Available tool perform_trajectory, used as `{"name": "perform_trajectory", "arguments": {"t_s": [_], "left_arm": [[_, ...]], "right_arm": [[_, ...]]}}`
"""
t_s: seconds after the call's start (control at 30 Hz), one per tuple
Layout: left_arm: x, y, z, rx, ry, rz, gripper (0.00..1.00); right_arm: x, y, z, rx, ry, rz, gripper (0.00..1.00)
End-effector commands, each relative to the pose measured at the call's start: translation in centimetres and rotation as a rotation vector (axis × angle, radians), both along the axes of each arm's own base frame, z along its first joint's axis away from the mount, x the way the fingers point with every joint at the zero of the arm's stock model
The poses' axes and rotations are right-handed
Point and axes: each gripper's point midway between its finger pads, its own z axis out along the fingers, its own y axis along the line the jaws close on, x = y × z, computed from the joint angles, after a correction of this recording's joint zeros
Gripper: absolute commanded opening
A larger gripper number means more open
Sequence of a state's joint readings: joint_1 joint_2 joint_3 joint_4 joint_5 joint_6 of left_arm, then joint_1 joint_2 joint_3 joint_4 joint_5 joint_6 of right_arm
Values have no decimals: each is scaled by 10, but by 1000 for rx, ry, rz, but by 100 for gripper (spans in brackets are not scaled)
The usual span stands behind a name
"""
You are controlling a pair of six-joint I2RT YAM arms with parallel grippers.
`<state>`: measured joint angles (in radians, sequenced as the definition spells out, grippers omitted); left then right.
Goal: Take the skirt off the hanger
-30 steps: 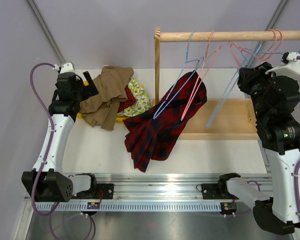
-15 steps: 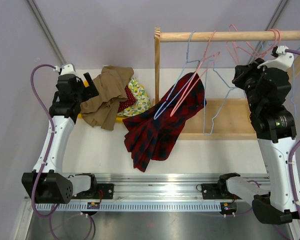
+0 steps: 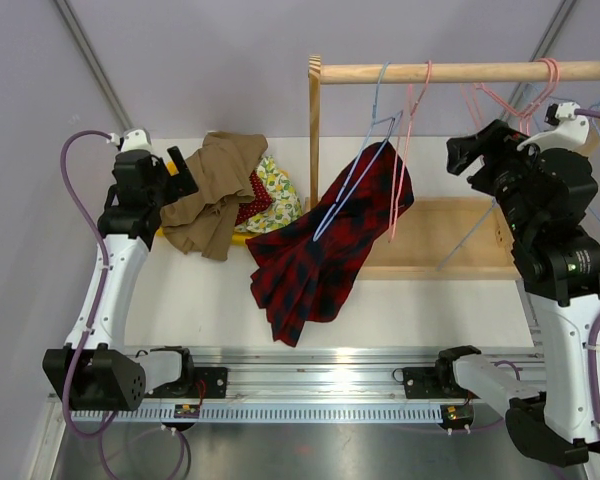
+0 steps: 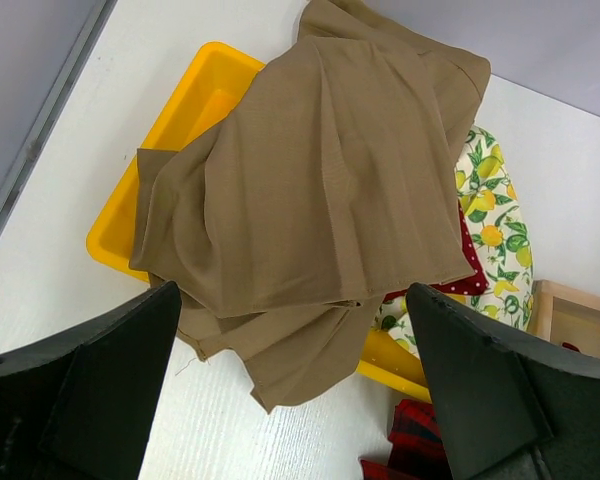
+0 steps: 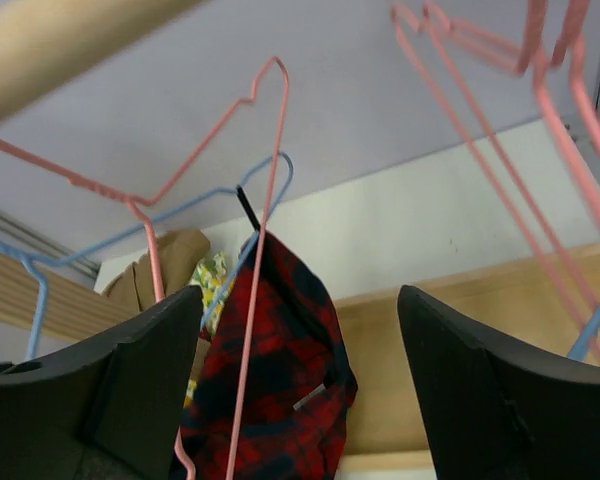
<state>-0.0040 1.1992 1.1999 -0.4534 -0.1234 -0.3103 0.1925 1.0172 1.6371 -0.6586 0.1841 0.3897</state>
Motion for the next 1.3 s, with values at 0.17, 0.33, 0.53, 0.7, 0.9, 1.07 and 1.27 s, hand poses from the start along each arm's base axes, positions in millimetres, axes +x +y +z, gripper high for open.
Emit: {"name": "perform_trajectory", "arguments": {"t_s": [0.17, 0.33, 0.53, 0.7, 0.9, 1.07, 1.27], "left_arm": [[1, -6, 21, -8, -86, -40, 99], [1, -8, 20, -13, -85, -48, 99], [-1, -10, 23, -23, -95, -59, 99], [-1, -12, 23, -26, -95, -67, 99], [-1, -15, 26, -35, -101, -80, 99], [-2, -16, 27, -41, -104, -86, 99], [-2, -18, 27, -45, -103, -93, 99]], "right_arm": [[-28, 13, -129, 48, 318, 62, 91], [-41, 1, -163, 37, 408, -1, 90], [-44, -24, -189, -44, 490, -126, 89], [-30, -13, -212, -5, 536, -104, 89], [-25, 1, -215, 34, 556, -43, 87], [-39, 6, -194, 54, 524, -1, 85], [-70, -14, -172, -1, 514, -58, 86]]}}
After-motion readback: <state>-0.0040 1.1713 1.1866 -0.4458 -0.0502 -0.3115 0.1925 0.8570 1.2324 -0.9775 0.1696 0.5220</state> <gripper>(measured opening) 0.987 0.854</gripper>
